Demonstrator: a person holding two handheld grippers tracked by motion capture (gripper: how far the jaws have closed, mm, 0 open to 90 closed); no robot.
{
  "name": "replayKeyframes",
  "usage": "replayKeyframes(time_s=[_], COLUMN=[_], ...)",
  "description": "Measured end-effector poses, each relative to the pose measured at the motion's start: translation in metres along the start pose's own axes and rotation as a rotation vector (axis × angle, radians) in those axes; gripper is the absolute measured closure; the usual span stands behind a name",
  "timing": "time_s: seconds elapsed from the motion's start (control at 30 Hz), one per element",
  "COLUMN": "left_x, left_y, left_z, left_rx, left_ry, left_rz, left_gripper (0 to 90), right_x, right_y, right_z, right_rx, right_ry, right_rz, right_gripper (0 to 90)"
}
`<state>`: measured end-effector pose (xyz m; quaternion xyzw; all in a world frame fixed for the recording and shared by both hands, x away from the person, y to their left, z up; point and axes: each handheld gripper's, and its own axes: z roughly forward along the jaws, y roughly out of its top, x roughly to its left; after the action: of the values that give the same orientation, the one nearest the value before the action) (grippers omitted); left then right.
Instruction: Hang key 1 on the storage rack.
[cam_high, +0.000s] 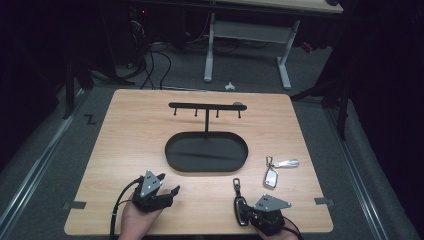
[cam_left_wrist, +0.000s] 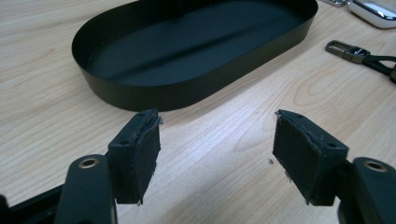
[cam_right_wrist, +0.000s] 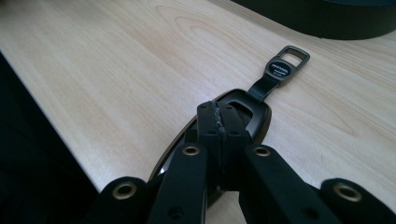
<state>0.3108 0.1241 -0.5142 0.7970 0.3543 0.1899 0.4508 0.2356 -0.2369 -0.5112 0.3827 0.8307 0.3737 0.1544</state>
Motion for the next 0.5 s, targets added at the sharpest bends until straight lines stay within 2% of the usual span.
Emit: replayKeyframes(time_s=[0.27,0.33,0.5], left_x=[-0.003,-0.004,-0.005], left_y=[0.006,0.008,0.009], left_z=[0.009,0.012,0.013], left_rx=[-0.006,-0.004,-0.003], left_ry=[-0.018,-0.024,-0.026], left_rz=[0.007,0.011,0.013], left_gripper=[32.0,32.0,32.0], right_x=[0.004,0.007,0.007], right_y=[-0.008,-0.009,-0.011], right_z=[-0.008,-0.008,-0.007], right_rx=[0.012,0.017,0.028], right_ry=[0.019,0.021,0.004], right_rz=[0.006,-0.008,-0.019], right_gripper=[90.0,90.0,90.0])
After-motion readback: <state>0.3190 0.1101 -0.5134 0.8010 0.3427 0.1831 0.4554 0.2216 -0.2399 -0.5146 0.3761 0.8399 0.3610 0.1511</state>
